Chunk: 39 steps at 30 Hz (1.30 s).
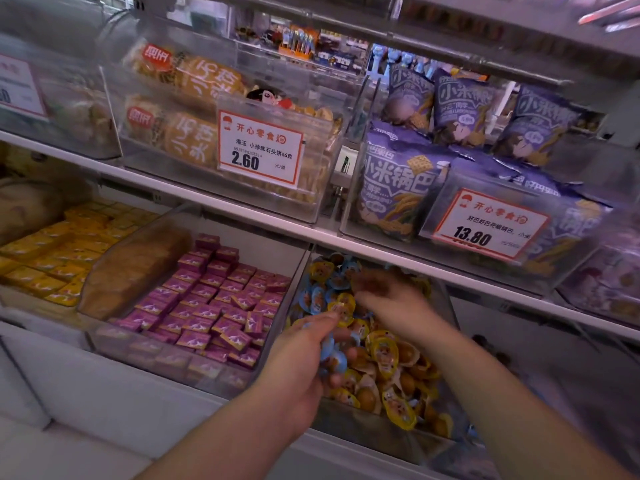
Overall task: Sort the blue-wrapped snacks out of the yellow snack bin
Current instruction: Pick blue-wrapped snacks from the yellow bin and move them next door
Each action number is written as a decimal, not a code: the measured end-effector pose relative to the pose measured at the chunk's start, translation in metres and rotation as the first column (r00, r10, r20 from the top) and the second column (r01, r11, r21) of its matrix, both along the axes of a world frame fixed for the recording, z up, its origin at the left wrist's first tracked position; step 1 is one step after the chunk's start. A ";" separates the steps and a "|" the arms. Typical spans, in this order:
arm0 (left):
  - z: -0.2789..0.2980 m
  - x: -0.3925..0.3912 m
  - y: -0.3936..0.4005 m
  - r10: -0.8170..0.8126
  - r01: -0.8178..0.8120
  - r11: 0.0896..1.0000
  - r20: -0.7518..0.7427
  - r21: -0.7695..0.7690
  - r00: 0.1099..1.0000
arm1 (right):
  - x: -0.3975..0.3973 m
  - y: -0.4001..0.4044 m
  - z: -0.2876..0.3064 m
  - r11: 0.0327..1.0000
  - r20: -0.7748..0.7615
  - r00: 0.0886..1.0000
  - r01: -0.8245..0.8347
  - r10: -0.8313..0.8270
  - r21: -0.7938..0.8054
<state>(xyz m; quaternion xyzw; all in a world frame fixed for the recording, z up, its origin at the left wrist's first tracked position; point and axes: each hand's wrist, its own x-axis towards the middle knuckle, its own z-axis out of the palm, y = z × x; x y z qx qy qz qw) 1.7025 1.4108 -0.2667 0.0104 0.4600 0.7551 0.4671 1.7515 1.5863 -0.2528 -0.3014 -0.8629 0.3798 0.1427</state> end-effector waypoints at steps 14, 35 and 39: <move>-0.008 -0.008 -0.007 -0.021 0.016 0.999 -0.119 -0.043 0.993 | -0.082 -0.016 -0.041 0.730 0.574 0.817 -0.362 -0.051 0.580; -0.011 -0.003 0.004 0.029 -0.037 0.999 -0.210 -0.030 0.977 | -0.037 0.029 -0.030 0.956 0.229 0.971 -0.134 0.074 0.260; -0.010 -0.003 0.003 0.040 -0.047 0.998 -0.203 -0.030 0.978 | -0.056 0.012 -0.035 0.839 0.518 0.841 -0.390 0.157 0.379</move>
